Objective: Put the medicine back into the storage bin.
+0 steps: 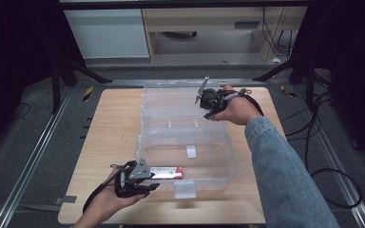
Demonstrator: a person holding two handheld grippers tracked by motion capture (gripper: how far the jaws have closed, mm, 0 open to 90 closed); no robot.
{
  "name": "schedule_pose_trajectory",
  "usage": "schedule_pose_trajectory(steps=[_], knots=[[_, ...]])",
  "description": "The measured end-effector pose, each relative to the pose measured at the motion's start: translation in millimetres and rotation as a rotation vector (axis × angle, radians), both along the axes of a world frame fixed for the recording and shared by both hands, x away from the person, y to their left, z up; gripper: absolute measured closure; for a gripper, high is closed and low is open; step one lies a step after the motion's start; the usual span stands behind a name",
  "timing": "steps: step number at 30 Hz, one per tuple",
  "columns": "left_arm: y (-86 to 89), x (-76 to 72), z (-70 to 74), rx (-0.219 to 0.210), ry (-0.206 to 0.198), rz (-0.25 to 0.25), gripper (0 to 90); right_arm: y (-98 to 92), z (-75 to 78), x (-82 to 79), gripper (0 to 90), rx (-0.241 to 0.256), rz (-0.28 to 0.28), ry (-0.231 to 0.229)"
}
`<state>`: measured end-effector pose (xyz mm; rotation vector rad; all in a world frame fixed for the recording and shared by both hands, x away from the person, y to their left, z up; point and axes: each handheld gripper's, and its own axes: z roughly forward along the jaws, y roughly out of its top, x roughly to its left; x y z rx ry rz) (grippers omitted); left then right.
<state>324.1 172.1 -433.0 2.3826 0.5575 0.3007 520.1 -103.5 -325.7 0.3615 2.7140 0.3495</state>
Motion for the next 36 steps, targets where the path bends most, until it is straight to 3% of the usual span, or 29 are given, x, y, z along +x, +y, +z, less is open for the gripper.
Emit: schedule_pose_trajectory(steps=[3, 8, 13, 15, 22, 29, 36], knots=[[0.3, -0.1, -1.5, 0.002, 0.012, -0.016, 68.2, -1.2, 0.3, -0.3, 73.3, 0.0, 0.008, -0.025], [0.9, 4.1, -0.1, 0.008, 0.031, -0.041, 70.3, -1.7, 0.5, 1.6, 73.7, -0.002, 0.007, -0.017], [0.9, 10.7, 1.3, 0.016, 0.033, -0.033, 69.6, -2.3, 0.2, 4.3, 75.4, 0.007, 0.004, -0.02], [3.9, 17.5, 2.1, -0.028, 0.051, -0.015, 69.2, -3.2, 0.4, 6.0, 75.9, 0.008, -0.004, -0.015], [0.9, 24.2, 3.4, -0.013, 0.05, -0.046, 71.1, -3.3, 1.0, 12.2, 76.2, 0.007, -0.003, -0.011], [-9.3, 39.5, 5.1, -0.009, 0.055, -0.043, 72.0, -7.3, 1.9, 26.3, 76.8, 0.016, -0.034, -0.019], [-10.0, 39.7, 5.5, -0.003, 0.054, -0.046, 72.6, -8.7, 7.9, 20.9, 80.5, 0.043, -0.021, -0.007]])
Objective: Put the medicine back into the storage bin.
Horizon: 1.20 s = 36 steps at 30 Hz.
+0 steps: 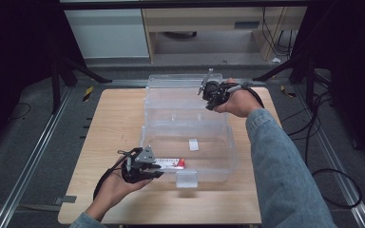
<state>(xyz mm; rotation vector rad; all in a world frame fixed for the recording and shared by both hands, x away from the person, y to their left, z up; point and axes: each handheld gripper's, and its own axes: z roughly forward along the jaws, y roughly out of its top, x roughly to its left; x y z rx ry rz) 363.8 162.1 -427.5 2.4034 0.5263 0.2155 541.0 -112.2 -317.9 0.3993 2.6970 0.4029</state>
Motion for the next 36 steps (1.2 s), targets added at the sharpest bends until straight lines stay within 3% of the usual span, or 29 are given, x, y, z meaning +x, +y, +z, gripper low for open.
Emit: schedule_pose_trajectory(steps=[12, 25, 32, 36], knots=[[-0.8, -1.6, -0.4, 0.006, 0.0, 0.008, 71.7, -0.1, 13.1, -17.5, 84.1, 0.011, 0.028, 0.012], [-2.9, -2.3, 0.2, 0.024, -0.009, 0.007, 71.5, 0.6, 27.9, -51.0, 86.1, 0.014, 0.075, 0.0], [-4.0, -2.9, 0.2, 0.027, -0.011, 0.015, 71.0, 0.9, 30.2, -56.1, 86.5, 0.006, 0.092, 0.005], [-6.7, -2.1, -0.1, 0.019, -0.012, 0.022, 71.3, 1.1, 29.6, -50.6, 85.6, 0.001, 0.084, 0.01]])
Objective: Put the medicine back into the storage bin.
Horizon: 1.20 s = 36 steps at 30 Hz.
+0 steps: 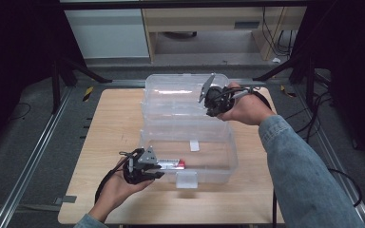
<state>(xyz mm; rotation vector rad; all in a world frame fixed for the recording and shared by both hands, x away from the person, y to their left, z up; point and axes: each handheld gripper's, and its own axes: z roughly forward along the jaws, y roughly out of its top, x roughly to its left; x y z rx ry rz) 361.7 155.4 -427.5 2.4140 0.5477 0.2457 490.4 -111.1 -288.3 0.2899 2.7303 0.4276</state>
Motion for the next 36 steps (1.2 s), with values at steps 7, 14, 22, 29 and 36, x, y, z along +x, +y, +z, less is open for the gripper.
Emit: schedule_pose_trajectory(steps=[7, 14, 22, 29, 36], knots=[[-4.8, 3.1, -0.8, -0.005, -0.005, 0.003, 72.1, -2.1, -0.3, 5.1, 85.4, 0.027, -0.001, -0.016], [-5.1, 3.6, -0.7, -0.004, -0.003, 0.006, 71.1, -7.4, 1.6, -10.5, 86.5, 0.043, 0.019, -0.027], [-5.6, 2.7, -1.0, -0.004, -0.011, 0.006, 70.2, -10.9, 1.2, -27.6, 87.2, 0.058, 0.036, -0.041], [-6.4, 2.4, -0.8, 0.002, -0.018, 0.003, 69.9, -13.6, -0.2, -44.2, 87.6, 0.066, 0.05, -0.053], [-7.2, 0.5, -0.6, 0.006, -0.025, 0.005, 68.4, -17.8, -3.0, -61.9, 88.2, 0.067, 0.065, -0.063]])
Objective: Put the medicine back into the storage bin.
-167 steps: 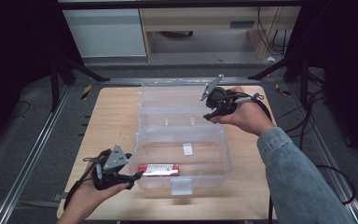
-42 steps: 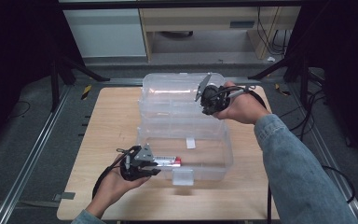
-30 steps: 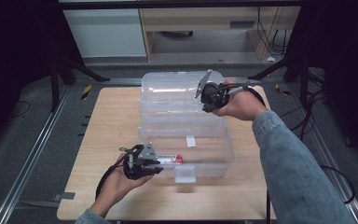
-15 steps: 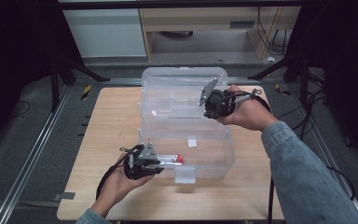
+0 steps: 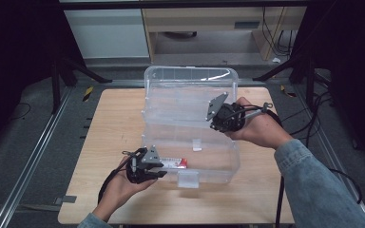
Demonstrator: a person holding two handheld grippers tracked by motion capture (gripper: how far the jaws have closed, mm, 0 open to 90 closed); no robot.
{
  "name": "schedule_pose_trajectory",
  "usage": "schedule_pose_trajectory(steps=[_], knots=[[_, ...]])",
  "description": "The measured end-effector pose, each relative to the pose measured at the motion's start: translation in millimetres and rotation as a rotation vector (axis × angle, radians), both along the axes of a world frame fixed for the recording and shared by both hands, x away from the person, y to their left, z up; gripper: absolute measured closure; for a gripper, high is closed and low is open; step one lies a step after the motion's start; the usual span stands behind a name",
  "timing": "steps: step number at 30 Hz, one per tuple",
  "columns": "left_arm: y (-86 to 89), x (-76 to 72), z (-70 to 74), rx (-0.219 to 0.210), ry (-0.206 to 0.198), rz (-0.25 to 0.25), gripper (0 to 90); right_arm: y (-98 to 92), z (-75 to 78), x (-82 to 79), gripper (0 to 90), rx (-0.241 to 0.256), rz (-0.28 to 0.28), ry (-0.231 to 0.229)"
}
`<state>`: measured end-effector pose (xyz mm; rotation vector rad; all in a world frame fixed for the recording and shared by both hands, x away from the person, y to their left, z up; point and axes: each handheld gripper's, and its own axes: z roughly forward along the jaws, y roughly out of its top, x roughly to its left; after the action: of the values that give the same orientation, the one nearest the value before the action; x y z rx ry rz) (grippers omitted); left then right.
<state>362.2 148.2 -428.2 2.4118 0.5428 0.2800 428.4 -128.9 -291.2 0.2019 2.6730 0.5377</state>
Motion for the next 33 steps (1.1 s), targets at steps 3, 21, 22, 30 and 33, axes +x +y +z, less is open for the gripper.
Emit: schedule_pose_trajectory(steps=[3, 21, 22, 30, 33], knots=[[-0.5, -0.5, 0.1, 0.004, -0.004, 0.001, 68.2, -1.1, -0.9, -2.8, 88.4, 0.003, 0.009, -0.001], [-12.4, 25.7, -1.1, -0.037, -0.004, 0.046, 70.4, 3.8, 0.2, 38.7, 85.9, -0.024, -0.01, -0.012], [-12.4, 25.7, -1.1, -0.037, -0.004, 0.046, 70.4, 4.1, 0.0, 38.2, 86.3, -0.023, -0.002, -0.013], [-13.0, 25.8, -1.4, -0.036, -0.011, 0.044, 69.9, -1.8, -5.1, 23.2, 87.0, 0.004, 0.009, -0.01], [-13.3, 25.5, -1.2, -0.032, -0.015, 0.045, 69.9, -4.6, -8.9, 16.6, 86.9, 0.013, 0.011, -0.002]])
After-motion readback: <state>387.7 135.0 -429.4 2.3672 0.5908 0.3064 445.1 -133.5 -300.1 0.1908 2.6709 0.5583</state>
